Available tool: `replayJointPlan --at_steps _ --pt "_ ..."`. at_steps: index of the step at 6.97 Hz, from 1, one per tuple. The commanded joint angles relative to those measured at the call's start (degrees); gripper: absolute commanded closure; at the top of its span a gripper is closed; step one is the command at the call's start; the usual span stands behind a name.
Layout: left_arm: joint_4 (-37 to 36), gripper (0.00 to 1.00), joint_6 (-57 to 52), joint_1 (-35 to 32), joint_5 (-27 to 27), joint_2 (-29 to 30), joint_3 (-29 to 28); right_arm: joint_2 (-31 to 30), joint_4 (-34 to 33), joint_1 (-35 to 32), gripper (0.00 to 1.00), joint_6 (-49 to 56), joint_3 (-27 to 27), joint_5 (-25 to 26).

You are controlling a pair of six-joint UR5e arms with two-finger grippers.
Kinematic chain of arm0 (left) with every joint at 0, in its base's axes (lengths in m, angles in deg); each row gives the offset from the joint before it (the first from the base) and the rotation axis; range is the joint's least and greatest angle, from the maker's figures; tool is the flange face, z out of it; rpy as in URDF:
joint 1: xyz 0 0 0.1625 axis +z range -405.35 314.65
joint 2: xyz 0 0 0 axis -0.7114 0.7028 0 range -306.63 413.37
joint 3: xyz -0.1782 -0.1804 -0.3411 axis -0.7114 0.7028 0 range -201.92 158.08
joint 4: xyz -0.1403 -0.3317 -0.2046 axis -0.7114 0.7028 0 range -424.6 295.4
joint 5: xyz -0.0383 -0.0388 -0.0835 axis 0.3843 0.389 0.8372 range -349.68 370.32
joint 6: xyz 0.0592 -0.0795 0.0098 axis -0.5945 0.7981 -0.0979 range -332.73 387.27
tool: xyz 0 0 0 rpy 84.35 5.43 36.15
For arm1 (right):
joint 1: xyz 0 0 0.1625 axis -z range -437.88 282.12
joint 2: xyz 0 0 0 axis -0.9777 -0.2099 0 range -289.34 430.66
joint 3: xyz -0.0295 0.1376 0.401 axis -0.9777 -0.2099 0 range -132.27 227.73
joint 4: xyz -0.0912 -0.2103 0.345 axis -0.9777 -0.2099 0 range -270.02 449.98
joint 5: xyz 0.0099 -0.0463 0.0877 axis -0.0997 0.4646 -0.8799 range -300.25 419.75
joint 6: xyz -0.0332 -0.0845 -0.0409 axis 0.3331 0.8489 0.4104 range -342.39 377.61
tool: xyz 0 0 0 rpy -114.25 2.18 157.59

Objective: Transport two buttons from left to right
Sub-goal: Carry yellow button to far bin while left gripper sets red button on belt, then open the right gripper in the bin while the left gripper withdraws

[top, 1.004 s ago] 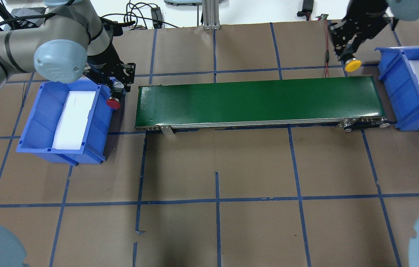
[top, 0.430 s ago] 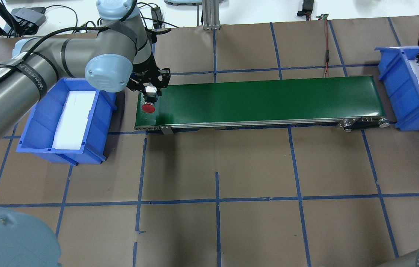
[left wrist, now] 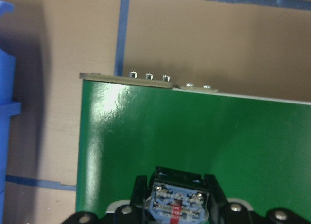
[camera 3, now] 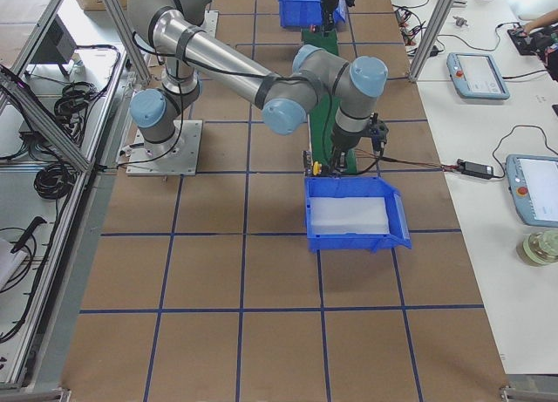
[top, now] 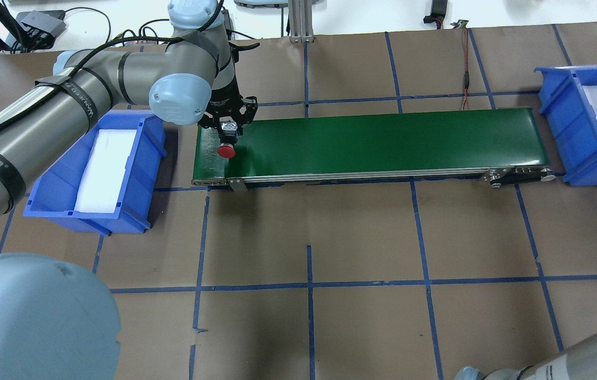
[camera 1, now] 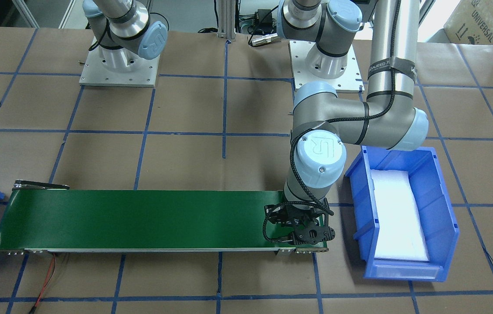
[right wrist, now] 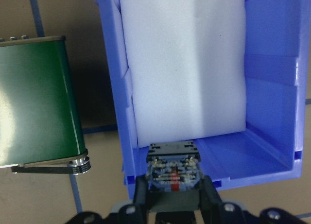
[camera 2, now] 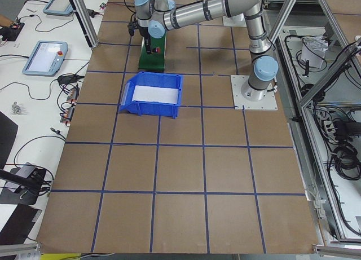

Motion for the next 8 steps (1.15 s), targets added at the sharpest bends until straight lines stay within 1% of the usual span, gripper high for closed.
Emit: replayJointPlan --at_steps 1,3,4,5,7,8 --pt "0.4 0.0 0.0 0.5 0.6 1.0 -1.1 7.0 -0.9 0.6 0.92 0.5 -4.6 0.7" --pt "3.2 0.0 -1.5 0.6 0.1 -0.1 -1.1 13.5 0.0 0.2 0.92 0.9 -12.4 0.6" --pt "5.2 0.0 -8.7 3.2 0.0 -1.0 -1.0 15.0 0.0 0.1 0.92 0.9 -13.7 0.5" --pt "7.5 0.0 -15.8 6.7 0.0 -2.9 -0.9 15.6 -0.4 -0.2 0.92 0.8 -13.8 0.3" --pt "11.8 0.0 -25.9 13.2 0.0 -7.3 -0.8 19.4 -5.1 -1.5 0.92 0.8 -13.9 0.0" --pt "11.9 0.0 -32.2 16.1 0.0 -7.9 0.6 20.8 -6.4 -1.7 0.92 0.7 -14.1 0.0"
